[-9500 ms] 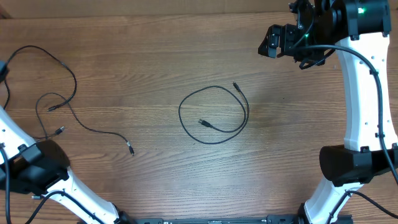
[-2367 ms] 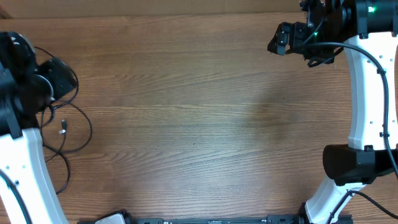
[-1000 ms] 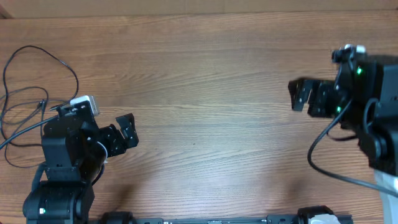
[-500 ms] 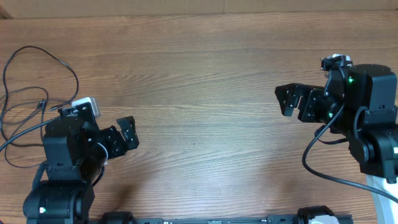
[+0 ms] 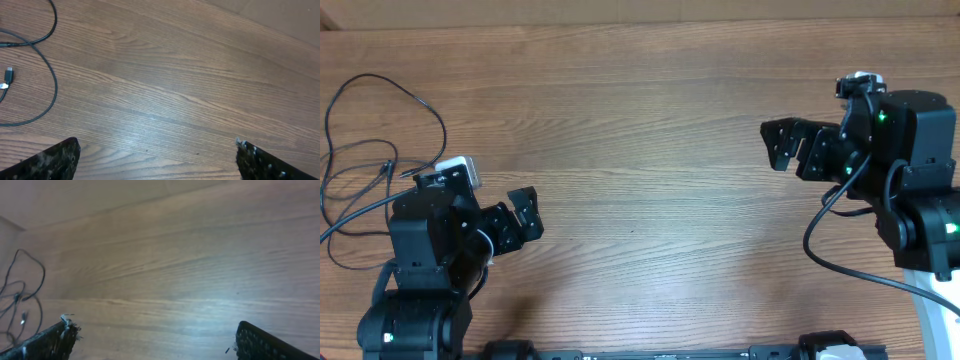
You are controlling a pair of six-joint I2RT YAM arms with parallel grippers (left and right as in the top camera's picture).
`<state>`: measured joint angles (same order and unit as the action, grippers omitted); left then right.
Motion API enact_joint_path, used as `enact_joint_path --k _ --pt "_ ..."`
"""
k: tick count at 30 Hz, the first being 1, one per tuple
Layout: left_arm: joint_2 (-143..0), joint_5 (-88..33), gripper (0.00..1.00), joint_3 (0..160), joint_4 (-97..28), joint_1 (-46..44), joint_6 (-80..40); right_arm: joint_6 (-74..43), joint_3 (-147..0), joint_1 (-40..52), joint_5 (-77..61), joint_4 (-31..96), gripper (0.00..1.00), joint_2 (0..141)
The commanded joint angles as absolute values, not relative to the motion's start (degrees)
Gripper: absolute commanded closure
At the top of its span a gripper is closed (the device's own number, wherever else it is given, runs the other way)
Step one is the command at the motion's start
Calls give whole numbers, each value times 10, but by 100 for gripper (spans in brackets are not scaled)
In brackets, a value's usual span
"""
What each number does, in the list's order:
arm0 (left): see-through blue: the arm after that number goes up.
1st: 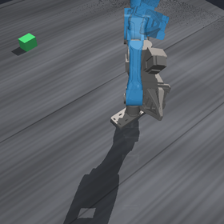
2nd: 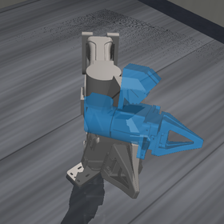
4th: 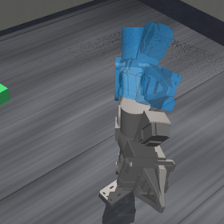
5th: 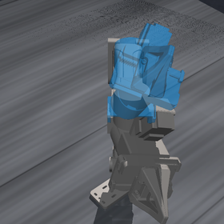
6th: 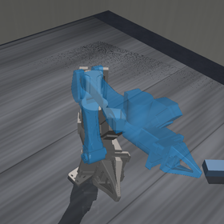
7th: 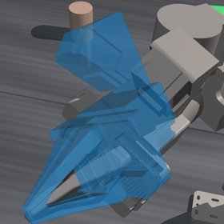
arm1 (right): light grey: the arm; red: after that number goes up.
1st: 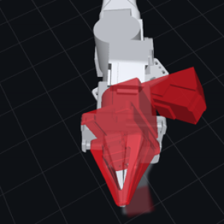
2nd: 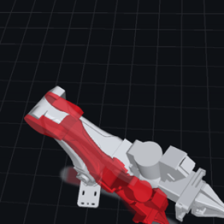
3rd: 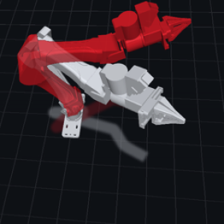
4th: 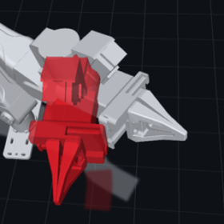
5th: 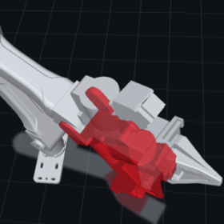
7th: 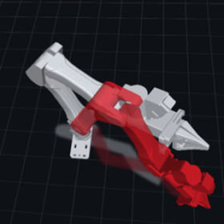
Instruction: Untangle cables
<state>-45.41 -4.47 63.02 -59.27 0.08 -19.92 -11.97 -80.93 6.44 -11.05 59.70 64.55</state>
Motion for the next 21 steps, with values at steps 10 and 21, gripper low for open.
enact_joint_path --k 10,21 --pt "-454 -41 0 630 -594 -2 -204 -117 -734 67 -34 359 0 586" --pt "-454 -41 1 630 -594 -2 -204 -118 -334 6 -4 20 0 337"
